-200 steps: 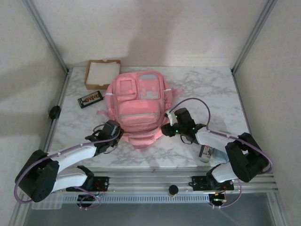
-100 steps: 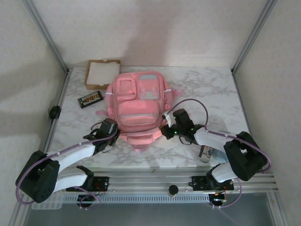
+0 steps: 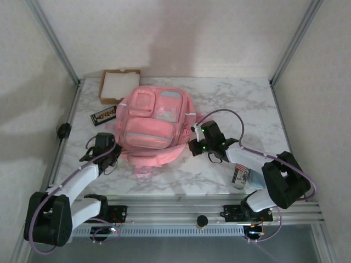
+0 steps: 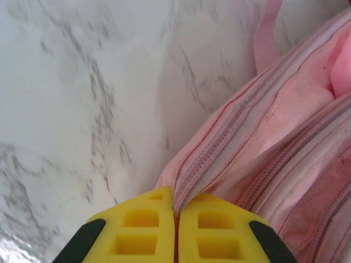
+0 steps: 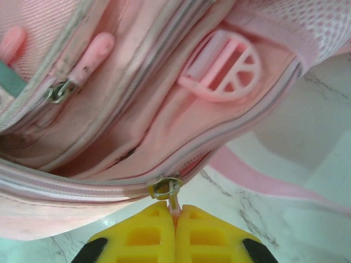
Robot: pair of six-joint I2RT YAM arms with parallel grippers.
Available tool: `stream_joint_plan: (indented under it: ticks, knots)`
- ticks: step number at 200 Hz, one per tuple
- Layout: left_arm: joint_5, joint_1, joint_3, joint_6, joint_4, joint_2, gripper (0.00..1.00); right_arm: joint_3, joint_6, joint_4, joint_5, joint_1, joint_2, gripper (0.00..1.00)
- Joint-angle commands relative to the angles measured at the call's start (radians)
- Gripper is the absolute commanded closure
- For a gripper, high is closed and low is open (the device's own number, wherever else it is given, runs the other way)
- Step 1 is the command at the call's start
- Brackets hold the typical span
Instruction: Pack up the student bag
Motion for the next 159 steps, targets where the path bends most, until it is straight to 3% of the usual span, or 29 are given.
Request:
stream_joint_plan:
  ticks: [1, 20, 37, 51, 73, 107, 137, 159]
  knots:
    - [-0.145, 0.125, 0.069, 0.143, 0.029, 0.048, 1.00, 0.063, 0.023, 0.005, 0.100, -0.049, 0.016, 1.00]
    - [-0.061, 0.128, 0.107, 0.185, 0.072, 0.058, 0.99, 0.082, 0.009, 0.011, 0.035, 0.001, 0.042, 1.00]
    - [0.116, 0.124, 0.125, 0.187, 0.080, 0.027, 0.53, 0.099, 0.018, -0.011, 0.032, 0.043, 0.080, 1.00]
    - [0.145, 0.077, 0.142, 0.157, -0.005, -0.033, 0.35, 0.087, 0.041, 0.002, -0.001, 0.058, 0.093, 1.00]
    - [0.147, -0.013, 0.121, 0.015, -0.132, -0.153, 0.28, 0.063, 0.062, 0.028, -0.003, 0.071, 0.091, 1.00]
    - [0.092, -0.226, -0.004, -0.310, -0.130, -0.341, 0.25, 0.061, 0.059, 0.025, 0.015, 0.073, 0.109, 1.00]
    - [-0.015, -0.451, -0.009, -0.477, -0.184, -0.348, 0.24, 0.059, 0.046, 0.034, 0.006, 0.077, 0.116, 1.00]
    - [-0.080, -0.576, -0.022, -0.579, -0.132, -0.299, 0.19, 0.052, 0.046, 0.048, 0.001, 0.076, 0.123, 1.00]
